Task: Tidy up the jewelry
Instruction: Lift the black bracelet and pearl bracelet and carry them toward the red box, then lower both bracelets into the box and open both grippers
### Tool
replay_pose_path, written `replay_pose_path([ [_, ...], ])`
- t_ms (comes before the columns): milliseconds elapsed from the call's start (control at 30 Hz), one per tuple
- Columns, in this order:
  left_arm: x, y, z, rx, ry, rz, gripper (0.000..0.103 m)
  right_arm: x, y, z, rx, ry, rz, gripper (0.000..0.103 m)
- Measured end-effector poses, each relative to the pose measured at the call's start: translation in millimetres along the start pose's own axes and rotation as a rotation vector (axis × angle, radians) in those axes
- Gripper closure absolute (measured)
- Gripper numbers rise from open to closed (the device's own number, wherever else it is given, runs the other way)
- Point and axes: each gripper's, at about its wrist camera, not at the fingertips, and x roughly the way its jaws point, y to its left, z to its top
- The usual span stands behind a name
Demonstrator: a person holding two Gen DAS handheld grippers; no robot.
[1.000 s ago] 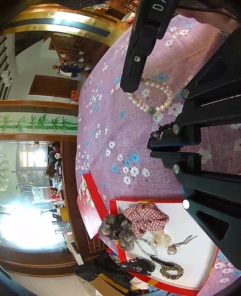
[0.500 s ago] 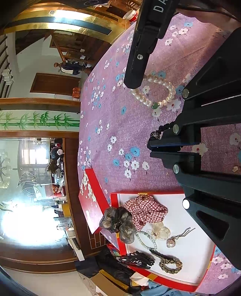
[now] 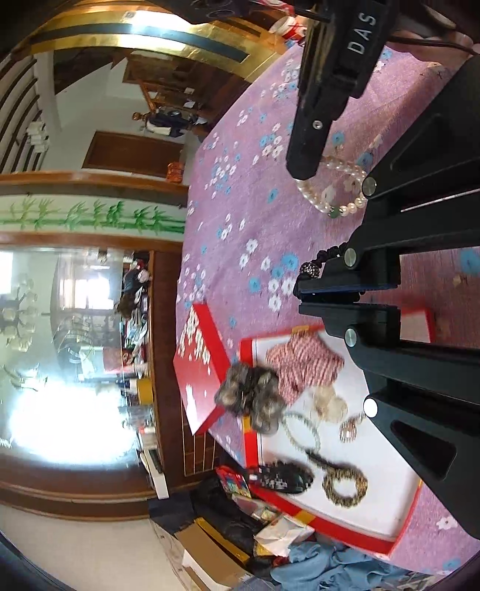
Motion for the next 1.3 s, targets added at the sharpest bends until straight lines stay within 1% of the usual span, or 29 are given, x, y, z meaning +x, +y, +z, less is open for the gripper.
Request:
replay_pose_path([
  [300,-12,67,-5,-0.103,-0.006,0.064,0.099,32,47,5,-0.05,0.054,0.054,0.092],
  [467,-16,107,-16,-0.152,0.012,0.115,0.099,53,74,1,-0.085,0.097,0.08,0.092],
  [600,-17,143,-24,-0.216,0.032,0.154,0.099,74,98,-3,-0.111,0.134,0.107,0.092],
  [700,-15,164,-28,-0.255,0.043,0.179,0.099,89,118,-4,-0.121,0.157,0.145,0.092],
  [767,-13,176,-31,-0.281,0.057,0.183,0.099,97,131,-5,-0.125,0.16,0.169,0.092],
  [833,-7,181,-34,-0.3,0.074,0.175,0.099,103,137,-6,-0.128,0.164,0.175,0.092],
  [933,9,182,-36,-0.315,0.116,0.148,0.099,118,133,-11,-0.113,0.189,0.162,0.092],
  [1033,26,179,-40,-0.324,0.162,0.104,0.099,129,115,-16,-0.083,0.214,0.125,0.092],
  [1167,34,175,-46,-0.314,0.187,0.097,0.099,136,83,-17,-0.014,0.24,0.083,0.092],
  [1300,37,178,-49,-0.341,0.201,0.091,0.099,139,68,-19,0.015,0.244,0.058,0.092],
])
